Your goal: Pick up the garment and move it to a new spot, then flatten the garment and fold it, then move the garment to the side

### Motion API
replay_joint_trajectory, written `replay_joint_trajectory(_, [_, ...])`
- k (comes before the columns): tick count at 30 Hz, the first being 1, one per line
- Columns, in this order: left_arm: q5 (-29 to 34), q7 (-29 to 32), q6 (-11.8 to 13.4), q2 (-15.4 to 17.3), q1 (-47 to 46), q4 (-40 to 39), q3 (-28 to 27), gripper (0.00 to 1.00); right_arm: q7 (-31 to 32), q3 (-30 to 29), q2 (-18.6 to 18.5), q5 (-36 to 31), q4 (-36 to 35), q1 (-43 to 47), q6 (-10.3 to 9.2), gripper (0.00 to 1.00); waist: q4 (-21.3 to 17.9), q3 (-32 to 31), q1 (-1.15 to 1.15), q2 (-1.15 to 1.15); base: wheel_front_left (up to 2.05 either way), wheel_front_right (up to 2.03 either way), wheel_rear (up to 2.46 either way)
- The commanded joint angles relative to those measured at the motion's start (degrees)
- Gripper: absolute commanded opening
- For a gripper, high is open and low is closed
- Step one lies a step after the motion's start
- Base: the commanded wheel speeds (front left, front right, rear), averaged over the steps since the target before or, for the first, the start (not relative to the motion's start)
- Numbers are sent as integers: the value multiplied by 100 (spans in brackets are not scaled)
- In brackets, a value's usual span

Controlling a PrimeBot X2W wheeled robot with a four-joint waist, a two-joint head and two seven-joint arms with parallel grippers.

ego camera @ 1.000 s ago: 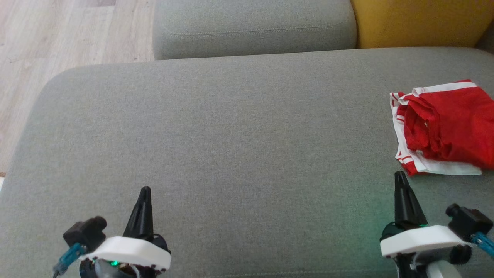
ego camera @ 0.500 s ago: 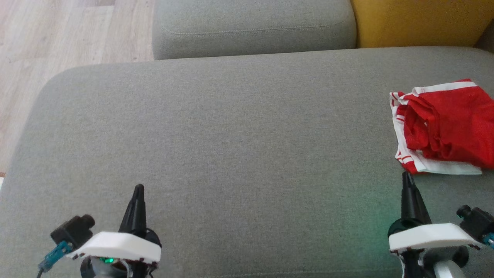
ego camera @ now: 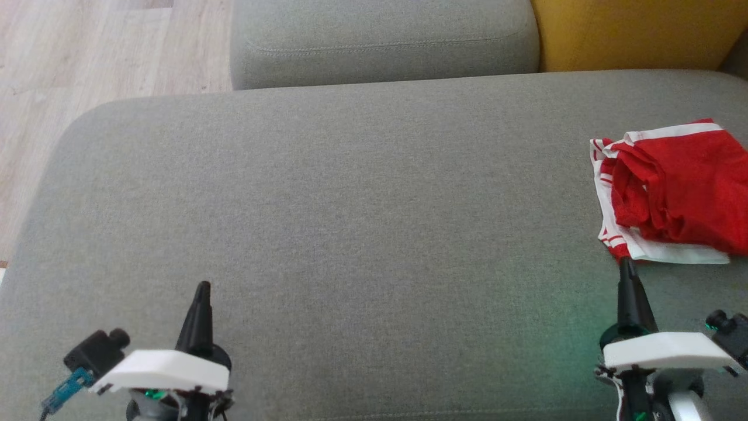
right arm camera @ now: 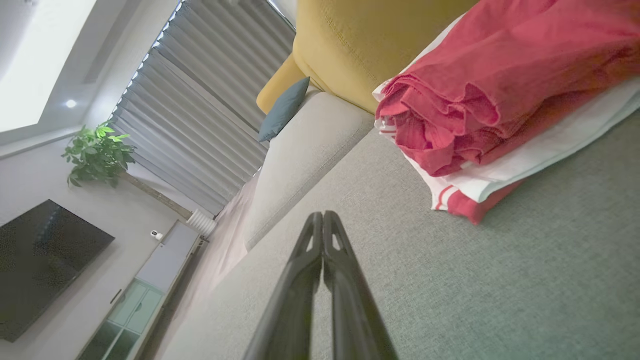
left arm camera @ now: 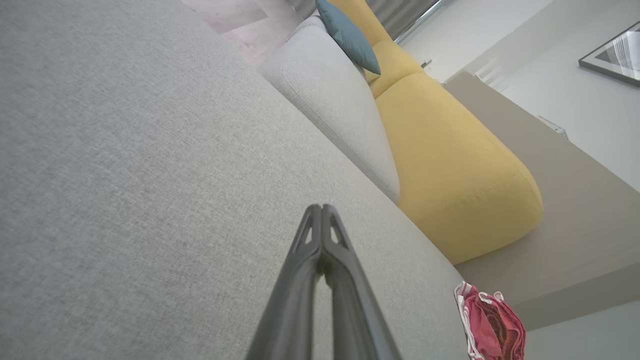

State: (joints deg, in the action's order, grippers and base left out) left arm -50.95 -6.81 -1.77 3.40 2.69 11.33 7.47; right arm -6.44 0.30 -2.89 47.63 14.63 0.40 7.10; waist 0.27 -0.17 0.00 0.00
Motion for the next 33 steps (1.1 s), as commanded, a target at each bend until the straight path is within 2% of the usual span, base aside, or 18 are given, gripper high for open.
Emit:
replay_joint_trajectory(1, [-161,25,-63,89,-371,-152,-169,0,39,16,-117,176,-177,-303,18,0,0,1,0,0,0,0,0])
replay_joint_trajectory(33, [-2217,565,-313,111,-614,49,-647,0,575,-227,-131,2366,-126,-468,28,0,-13,18,0,0,0,0,0])
